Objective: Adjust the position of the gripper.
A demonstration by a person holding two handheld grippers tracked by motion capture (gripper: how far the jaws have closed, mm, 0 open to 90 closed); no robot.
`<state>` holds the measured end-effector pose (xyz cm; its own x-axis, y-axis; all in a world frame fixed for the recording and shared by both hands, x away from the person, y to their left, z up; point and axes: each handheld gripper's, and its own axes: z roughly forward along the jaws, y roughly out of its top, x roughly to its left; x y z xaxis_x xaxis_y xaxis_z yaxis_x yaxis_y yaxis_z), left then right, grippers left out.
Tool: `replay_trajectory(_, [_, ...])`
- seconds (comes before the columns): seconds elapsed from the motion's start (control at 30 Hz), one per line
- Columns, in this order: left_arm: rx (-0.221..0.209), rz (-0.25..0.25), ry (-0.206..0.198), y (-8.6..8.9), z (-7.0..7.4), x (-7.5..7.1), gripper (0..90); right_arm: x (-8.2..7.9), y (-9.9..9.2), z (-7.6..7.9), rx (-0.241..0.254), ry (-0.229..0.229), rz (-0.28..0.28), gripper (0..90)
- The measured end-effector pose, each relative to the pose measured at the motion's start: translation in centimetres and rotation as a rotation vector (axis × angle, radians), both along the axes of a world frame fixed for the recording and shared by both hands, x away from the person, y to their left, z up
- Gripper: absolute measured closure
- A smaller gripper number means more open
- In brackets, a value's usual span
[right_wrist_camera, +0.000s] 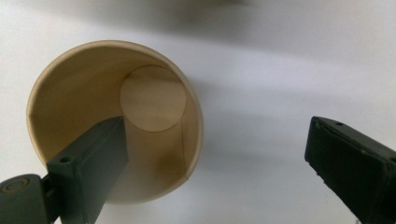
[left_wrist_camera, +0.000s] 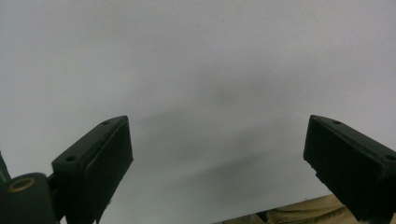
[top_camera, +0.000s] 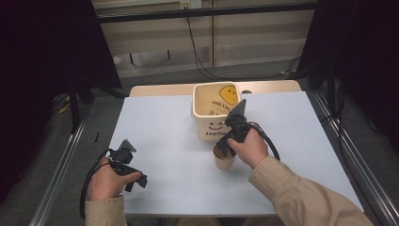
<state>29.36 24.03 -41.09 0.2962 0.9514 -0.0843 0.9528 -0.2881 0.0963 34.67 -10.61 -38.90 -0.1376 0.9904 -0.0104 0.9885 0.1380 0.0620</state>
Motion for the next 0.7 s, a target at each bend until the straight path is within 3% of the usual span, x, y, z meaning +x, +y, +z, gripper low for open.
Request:
replay_trajectory(0.37, [-0.007, -0.002, -0.004, 0.0, 0.0, 0.1, 7.6, 0.3, -0.6, 2.4, 0.012, 0.010, 0.004, 6.3])
replay_trajectory(0.63, [-0.006, -0.004, 0.002, 0.3, -0.1, 0.1, 7.6, 0.9, -1.0, 6.1, 0.017, -0.001, 0.017, 6.4])
replay_trajectory(0.7, [-0.009, 0.001, 0.008, 0.2, -0.1, 0.2, 7.6, 1.0, -1.0, 7.7, 0.005, -0.008, 0.032, 6.3])
